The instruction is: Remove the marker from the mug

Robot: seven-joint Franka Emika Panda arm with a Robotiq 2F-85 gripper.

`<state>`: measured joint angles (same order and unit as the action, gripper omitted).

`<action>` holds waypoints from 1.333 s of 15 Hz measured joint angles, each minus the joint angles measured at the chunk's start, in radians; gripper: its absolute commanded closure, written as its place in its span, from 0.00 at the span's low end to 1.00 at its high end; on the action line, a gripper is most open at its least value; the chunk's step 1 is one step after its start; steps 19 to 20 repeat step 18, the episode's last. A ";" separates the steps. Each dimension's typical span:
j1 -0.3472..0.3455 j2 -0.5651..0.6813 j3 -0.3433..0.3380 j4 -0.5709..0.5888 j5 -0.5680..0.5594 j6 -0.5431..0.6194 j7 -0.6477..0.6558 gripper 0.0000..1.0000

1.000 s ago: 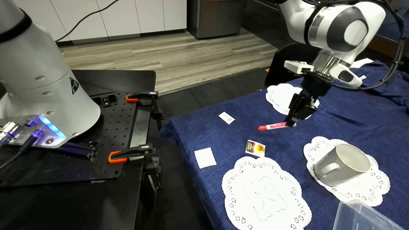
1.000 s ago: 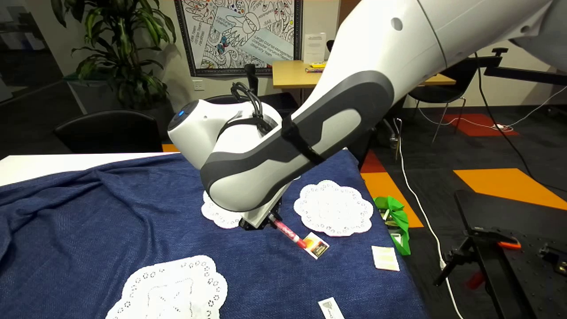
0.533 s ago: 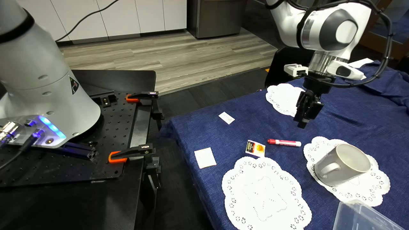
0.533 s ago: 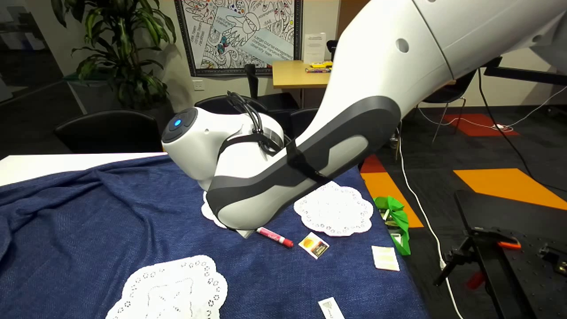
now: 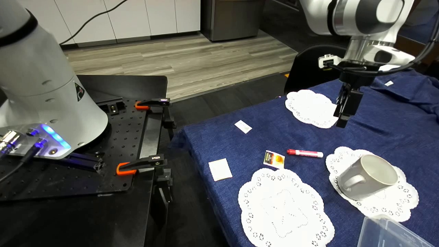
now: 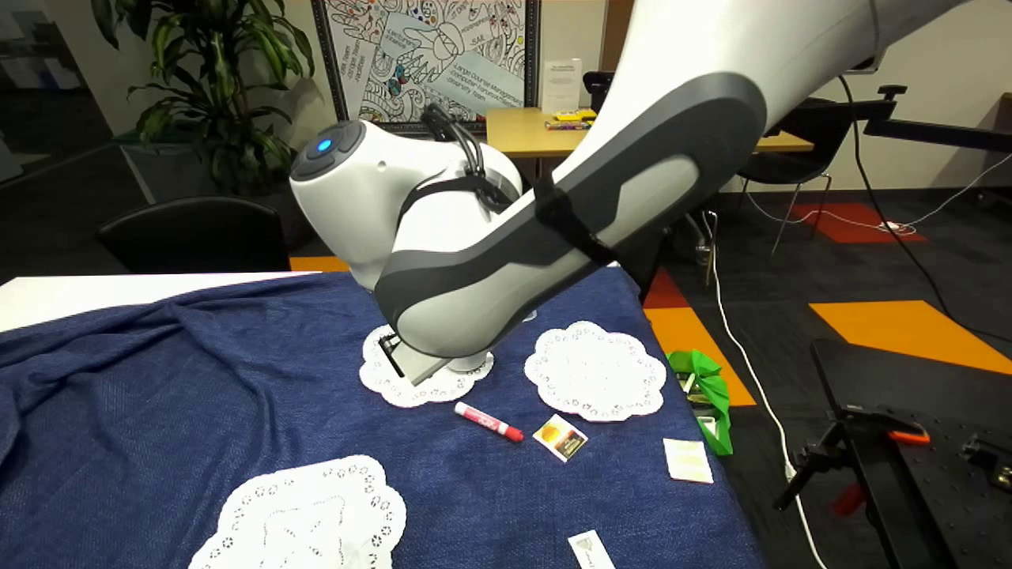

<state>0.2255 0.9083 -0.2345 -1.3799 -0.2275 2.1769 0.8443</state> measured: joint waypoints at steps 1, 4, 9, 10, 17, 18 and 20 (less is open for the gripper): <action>0.000 -0.032 -0.002 -0.030 0.000 0.013 0.020 0.00; 0.000 -0.139 -0.002 -0.136 0.000 0.059 0.081 0.00; 0.002 -0.320 -0.002 -0.341 -0.028 0.173 0.196 0.00; 0.003 -0.354 -0.002 -0.381 -0.042 0.194 0.221 0.00; 0.012 -0.480 -0.001 -0.533 -0.102 0.252 0.314 0.00; 0.013 -0.480 -0.001 -0.534 -0.102 0.252 0.317 0.00; 0.013 -0.480 -0.001 -0.534 -0.102 0.252 0.317 0.00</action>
